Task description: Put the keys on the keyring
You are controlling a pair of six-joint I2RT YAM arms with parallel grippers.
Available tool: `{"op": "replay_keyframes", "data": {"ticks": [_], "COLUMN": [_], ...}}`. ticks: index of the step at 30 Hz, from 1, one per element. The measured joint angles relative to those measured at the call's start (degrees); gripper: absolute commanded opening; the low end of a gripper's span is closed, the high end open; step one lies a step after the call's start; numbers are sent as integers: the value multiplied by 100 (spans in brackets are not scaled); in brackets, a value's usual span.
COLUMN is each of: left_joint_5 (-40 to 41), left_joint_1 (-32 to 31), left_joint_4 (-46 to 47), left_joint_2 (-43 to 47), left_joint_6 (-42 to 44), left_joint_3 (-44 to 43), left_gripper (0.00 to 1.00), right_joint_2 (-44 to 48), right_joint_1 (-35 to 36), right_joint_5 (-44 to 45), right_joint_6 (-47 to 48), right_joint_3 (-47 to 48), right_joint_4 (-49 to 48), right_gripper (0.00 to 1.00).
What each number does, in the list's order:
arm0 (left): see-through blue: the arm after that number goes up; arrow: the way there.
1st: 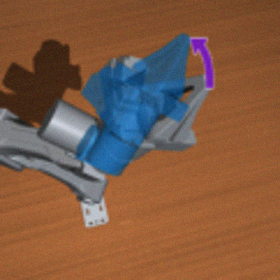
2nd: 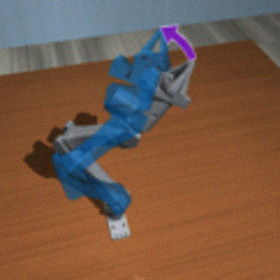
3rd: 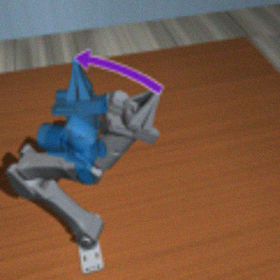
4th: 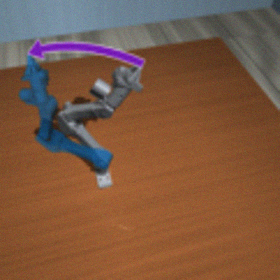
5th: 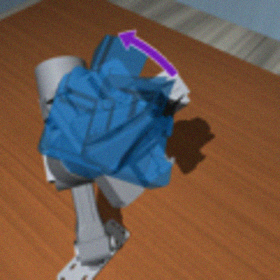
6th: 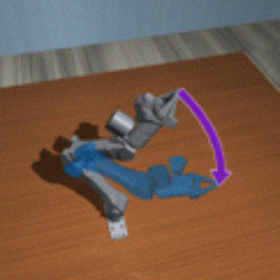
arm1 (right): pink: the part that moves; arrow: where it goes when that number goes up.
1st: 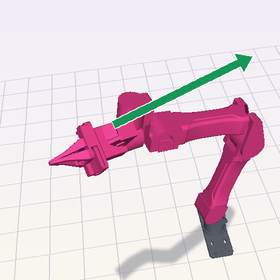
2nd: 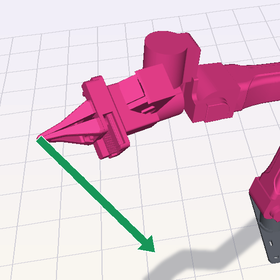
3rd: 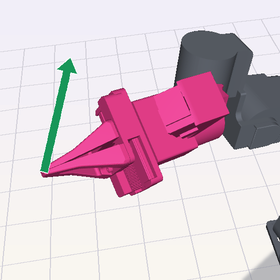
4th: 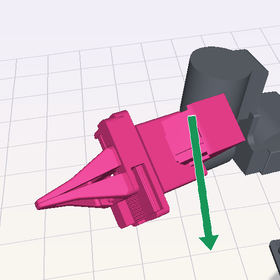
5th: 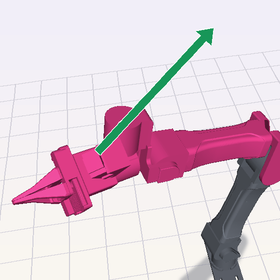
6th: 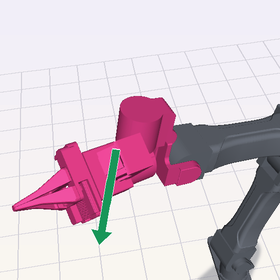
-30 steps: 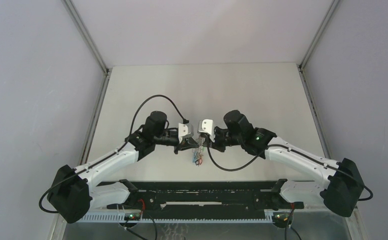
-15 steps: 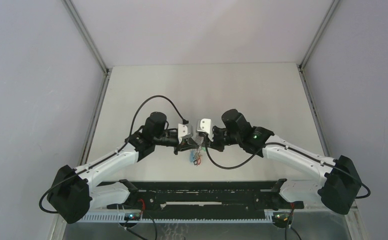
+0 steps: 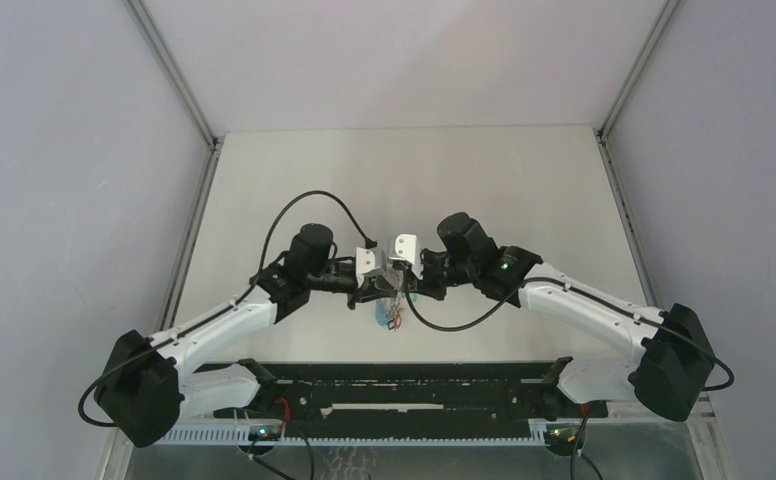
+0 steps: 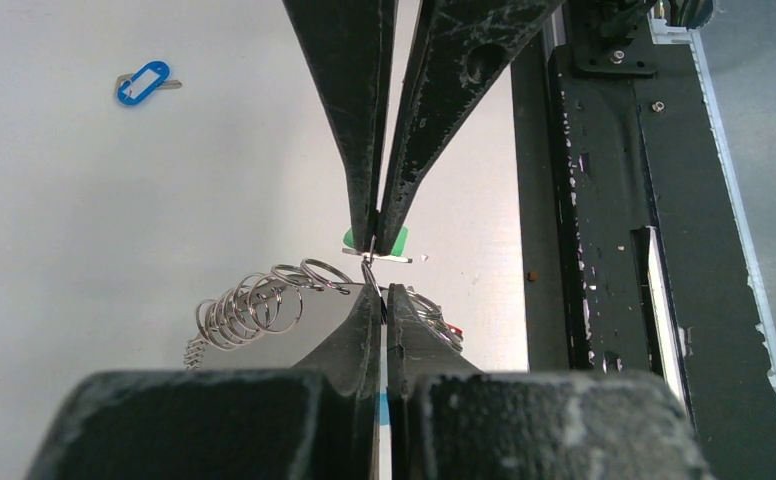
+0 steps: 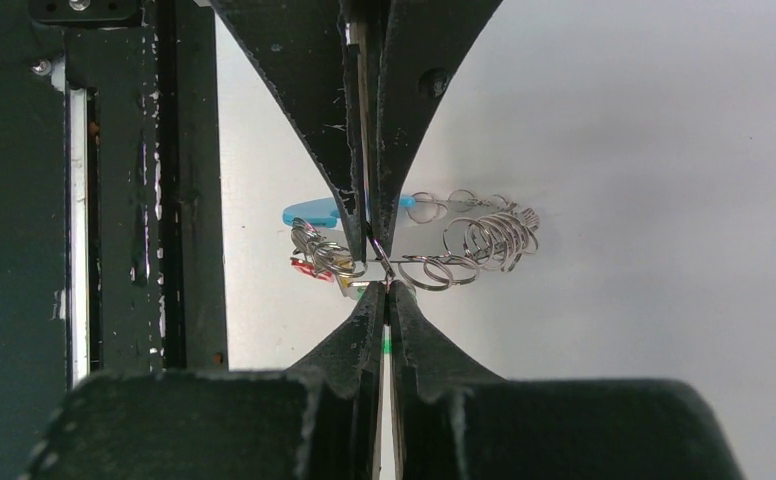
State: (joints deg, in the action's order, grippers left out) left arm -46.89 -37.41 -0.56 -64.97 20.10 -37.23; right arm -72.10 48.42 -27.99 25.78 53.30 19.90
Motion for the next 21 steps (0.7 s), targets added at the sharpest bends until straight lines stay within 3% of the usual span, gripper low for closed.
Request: {"op": "replay_keyframes", "data": {"ticks": [21], "left_joint_5": [306], "left_joint_1": [-26], "left_joint_4": [179], "left_joint_2": [26], "left_joint_6": [-107], "left_joint_3": [83], "left_gripper": [0], "right_joint_2": [-118], "right_joint_1": [-85], "right_joint_5": [223], "right_joint_6": [-273], "right_joint_3": [345], "right_joint_4": [612], "right_gripper": [0]}}
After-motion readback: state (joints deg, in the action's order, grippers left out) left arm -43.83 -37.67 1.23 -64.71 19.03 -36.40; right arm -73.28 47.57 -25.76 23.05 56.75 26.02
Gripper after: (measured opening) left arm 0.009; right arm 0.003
